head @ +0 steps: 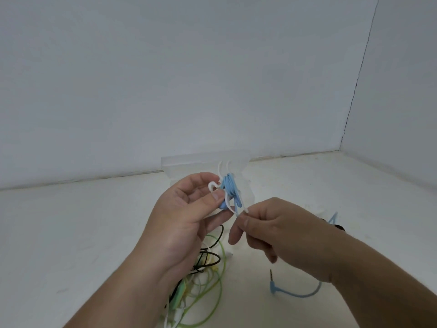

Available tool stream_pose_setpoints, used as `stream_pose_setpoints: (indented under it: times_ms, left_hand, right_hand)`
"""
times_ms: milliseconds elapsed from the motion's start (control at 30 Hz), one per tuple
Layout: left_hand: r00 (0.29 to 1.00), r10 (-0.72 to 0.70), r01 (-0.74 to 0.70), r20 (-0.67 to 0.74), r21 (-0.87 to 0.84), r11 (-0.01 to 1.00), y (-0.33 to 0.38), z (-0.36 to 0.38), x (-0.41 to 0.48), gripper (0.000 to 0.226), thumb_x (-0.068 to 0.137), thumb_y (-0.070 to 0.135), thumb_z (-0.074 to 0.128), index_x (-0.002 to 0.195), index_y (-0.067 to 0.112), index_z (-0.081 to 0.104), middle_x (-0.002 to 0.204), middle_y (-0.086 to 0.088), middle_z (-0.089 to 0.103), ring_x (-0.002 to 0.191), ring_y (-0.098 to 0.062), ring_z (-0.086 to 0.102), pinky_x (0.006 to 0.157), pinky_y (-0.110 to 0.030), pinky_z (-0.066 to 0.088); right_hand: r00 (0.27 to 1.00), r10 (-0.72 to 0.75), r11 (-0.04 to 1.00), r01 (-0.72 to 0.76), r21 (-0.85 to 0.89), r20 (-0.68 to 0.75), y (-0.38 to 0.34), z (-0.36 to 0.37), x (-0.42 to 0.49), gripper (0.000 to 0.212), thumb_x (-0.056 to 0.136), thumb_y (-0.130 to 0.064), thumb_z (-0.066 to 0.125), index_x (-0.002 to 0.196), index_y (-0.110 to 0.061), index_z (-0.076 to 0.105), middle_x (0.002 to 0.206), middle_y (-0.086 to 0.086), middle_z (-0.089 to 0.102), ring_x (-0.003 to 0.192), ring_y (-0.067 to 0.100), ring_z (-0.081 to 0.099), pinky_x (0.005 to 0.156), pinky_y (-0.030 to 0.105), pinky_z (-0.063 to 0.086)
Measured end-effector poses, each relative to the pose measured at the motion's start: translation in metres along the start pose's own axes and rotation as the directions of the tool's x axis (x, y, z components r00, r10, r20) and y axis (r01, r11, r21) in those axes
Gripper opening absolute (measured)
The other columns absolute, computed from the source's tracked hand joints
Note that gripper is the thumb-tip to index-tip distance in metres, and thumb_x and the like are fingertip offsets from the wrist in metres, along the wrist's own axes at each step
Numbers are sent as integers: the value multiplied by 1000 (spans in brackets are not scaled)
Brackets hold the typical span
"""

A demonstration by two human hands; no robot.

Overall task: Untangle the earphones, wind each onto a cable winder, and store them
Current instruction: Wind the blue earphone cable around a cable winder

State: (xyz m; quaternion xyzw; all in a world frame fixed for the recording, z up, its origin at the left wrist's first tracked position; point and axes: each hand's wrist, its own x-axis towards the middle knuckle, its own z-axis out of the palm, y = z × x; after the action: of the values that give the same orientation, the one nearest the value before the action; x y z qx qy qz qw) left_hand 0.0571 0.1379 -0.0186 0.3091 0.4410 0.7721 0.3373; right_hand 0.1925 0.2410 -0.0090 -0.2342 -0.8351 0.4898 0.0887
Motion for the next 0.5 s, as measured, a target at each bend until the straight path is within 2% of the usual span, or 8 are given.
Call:
stream_pose_setpoints:
  times_ms: [67,133,267,333,433,500]
  left_hand:
    - [1000,-19,19,-3,-18,1000,-1,0,0,28,69,5,71,97,8,66,103,-25,72,91,-33,72,81,-43,62]
    - [1000,-13,13,-19,26,1000,-3,-1,0,27,70,6,71,97,7,66,100,-24,72,90,-34,73,81,-45,61]
    - [997,7,4,-79,144,990,-2,-2,0,17,82,0,69,95,10,67,93,-17,73,77,-27,72,65,-35,62]
    - [994,44,-22,-102,212,977,0,-4,0,15,86,0,69,93,13,68,94,-15,74,76,-26,72,62,-32,60]
    - [980,178,-115,-87,483,868,0,-4,-2,20,86,3,71,88,22,71,95,-3,74,78,-27,74,71,-35,61]
    - [978,204,-146,-35,582,800,-1,-3,-4,21,85,6,72,87,27,70,85,0,74,70,-28,72,73,-37,60]
  right_hand:
    - [1000,-5,1000,5,5,9,-1,0,-1,37,103,-26,47,81,-18,75,62,1,41,56,16,35,61,35,37]
    - [1000,-11,1000,11,2,10,-2,-1,-1,37,103,-27,47,80,-19,76,63,2,41,59,19,35,61,35,37]
    - [999,-34,999,35,22,-5,-4,-2,-2,39,101,-30,51,74,-16,75,61,2,40,63,24,32,62,36,33]
    - [999,-46,998,47,47,-22,-4,-3,-4,40,100,-30,52,71,-15,75,61,4,39,64,25,31,62,37,31]
    - [996,-76,993,81,87,-54,-6,-4,-5,38,98,-29,55,68,-16,74,57,0,39,62,24,31,63,38,30]
    - [987,-120,987,129,94,-103,-8,-4,-6,34,95,-28,58,66,-16,73,52,-7,41,55,17,35,61,36,31]
